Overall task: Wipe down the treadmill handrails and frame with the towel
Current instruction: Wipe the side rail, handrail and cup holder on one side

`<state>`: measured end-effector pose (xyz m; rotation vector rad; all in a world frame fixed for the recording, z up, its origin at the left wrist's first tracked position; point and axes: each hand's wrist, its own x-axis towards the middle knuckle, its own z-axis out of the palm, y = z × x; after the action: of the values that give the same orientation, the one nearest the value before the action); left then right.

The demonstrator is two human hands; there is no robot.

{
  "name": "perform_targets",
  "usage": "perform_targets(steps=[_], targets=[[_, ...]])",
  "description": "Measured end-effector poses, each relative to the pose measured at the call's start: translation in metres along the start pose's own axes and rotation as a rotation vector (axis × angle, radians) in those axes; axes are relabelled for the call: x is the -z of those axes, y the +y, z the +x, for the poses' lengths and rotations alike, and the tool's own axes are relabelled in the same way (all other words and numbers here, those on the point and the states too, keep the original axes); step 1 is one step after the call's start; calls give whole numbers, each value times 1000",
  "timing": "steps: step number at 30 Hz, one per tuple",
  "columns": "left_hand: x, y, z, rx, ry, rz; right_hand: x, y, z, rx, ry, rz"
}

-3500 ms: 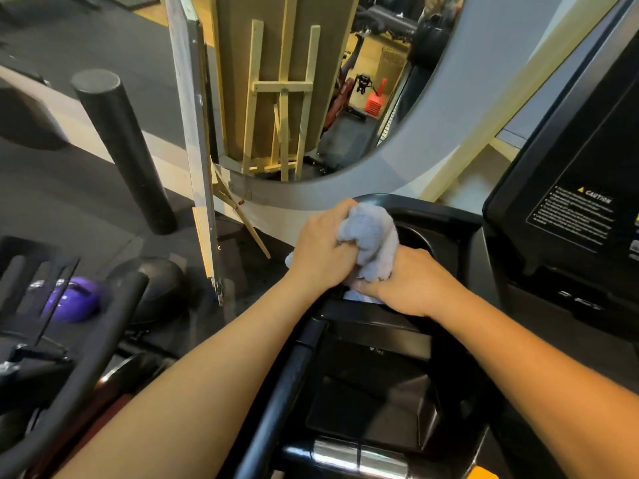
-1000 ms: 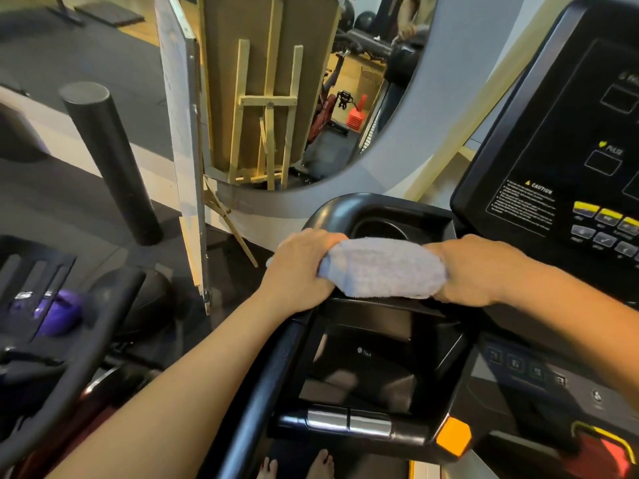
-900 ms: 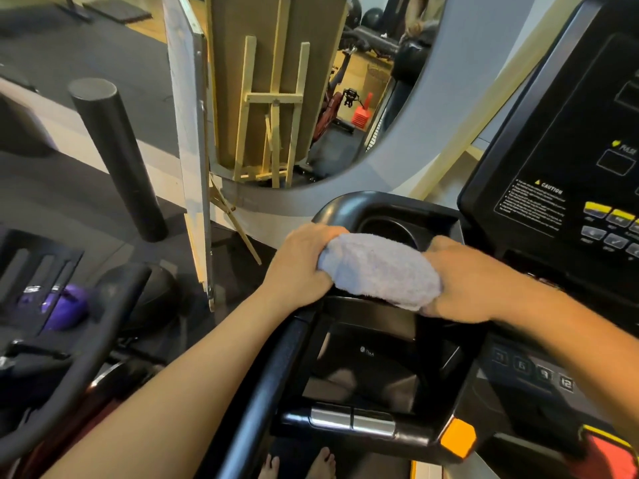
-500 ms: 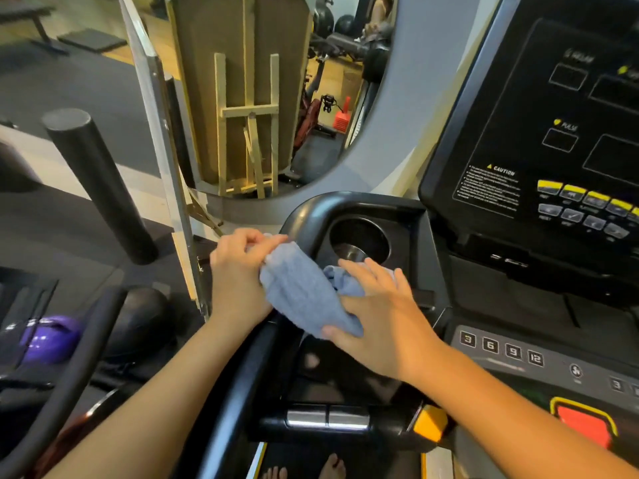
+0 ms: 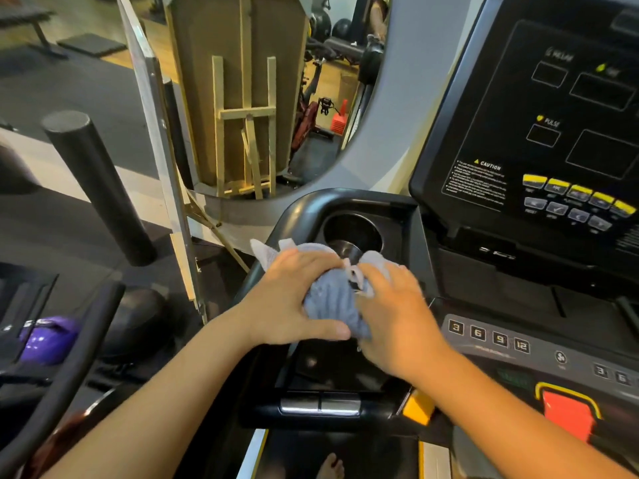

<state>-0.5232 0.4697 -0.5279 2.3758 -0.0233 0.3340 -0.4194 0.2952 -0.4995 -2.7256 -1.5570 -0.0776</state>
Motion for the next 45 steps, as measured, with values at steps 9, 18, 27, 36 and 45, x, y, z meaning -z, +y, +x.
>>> perform_targets(steps=[9, 18, 27, 36, 45], targets=[[24, -31, -70, 297, 211, -198, -10, -37, 26, 316, -16, 161], [-33, 61, -45, 289, 282, 246, 36, 61, 5, 247, -164, 87], [-109, 127, -58, 337, 243, 48, 58, 72, -63, 369, -97, 62], [-71, 118, -164, 448, 398, 132, 3, -53, -36, 378, -518, 398], [-127, 116, -161, 512, 382, 135, 4, -16, -68, 502, -322, 222]])
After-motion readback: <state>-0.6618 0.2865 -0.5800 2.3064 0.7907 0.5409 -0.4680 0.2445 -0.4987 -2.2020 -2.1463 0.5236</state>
